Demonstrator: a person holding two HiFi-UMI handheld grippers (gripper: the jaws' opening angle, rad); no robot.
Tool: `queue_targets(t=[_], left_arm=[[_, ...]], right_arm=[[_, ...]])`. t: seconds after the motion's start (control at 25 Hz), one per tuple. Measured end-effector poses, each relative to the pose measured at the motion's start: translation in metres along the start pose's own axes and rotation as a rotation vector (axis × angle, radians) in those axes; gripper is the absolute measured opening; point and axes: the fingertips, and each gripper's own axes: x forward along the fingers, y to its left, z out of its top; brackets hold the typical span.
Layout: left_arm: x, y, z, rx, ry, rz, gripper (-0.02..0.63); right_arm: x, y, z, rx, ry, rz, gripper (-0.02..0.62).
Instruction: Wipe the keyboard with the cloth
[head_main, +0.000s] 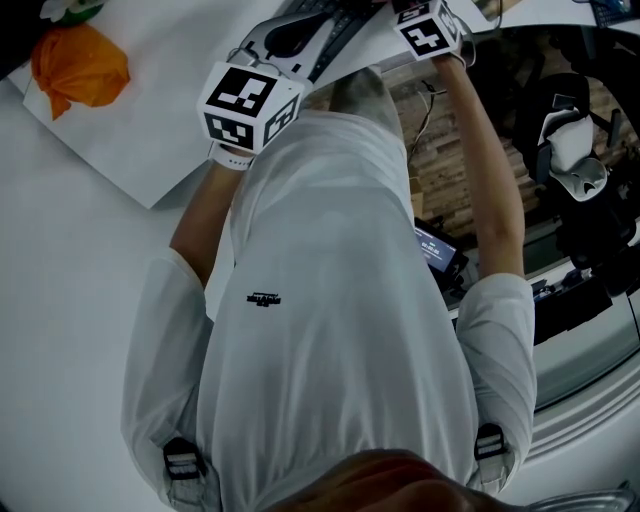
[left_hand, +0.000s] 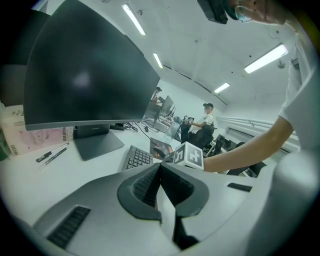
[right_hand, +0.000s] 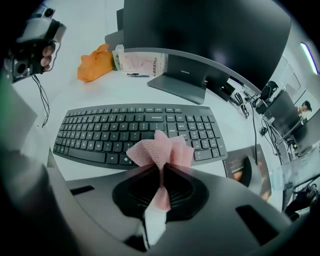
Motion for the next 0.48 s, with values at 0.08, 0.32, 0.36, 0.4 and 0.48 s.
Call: queue_targets(t=[0.08,0.32,0.36,0.4,0.48], left_arm=[[-0.002,-0.002,-0.001,0.0,0.0,-0.002,0.02],[-0.007,-0.002,-0.005,-0.011,-0.001,0.001,0.02],[-0.007,-0.001,-0.006,-0.013,-0.004,0.0,0.02],[-0.008,-0.001,-0.006,-0.013,-0.006,-0.001,0.019],[-0.01,0.001,-0.007,-0.012,-0.008,-0.001,0.02]], right_arm=[[0.0,0.006,-0.001,0.007,-0.002,0.014,0.031],[-0.002,0.024,-0.004,-0.016,0.011,0.018,0.031],[-0.002,0.028,-0.004,-0.018,0.016,0.024,0.031],[-0.002,0.033,-0.005,-0.015,0.021,0.032,0.031],[-0.004,0.043,-0.003,-0.008,0.023,0.044,0.031]])
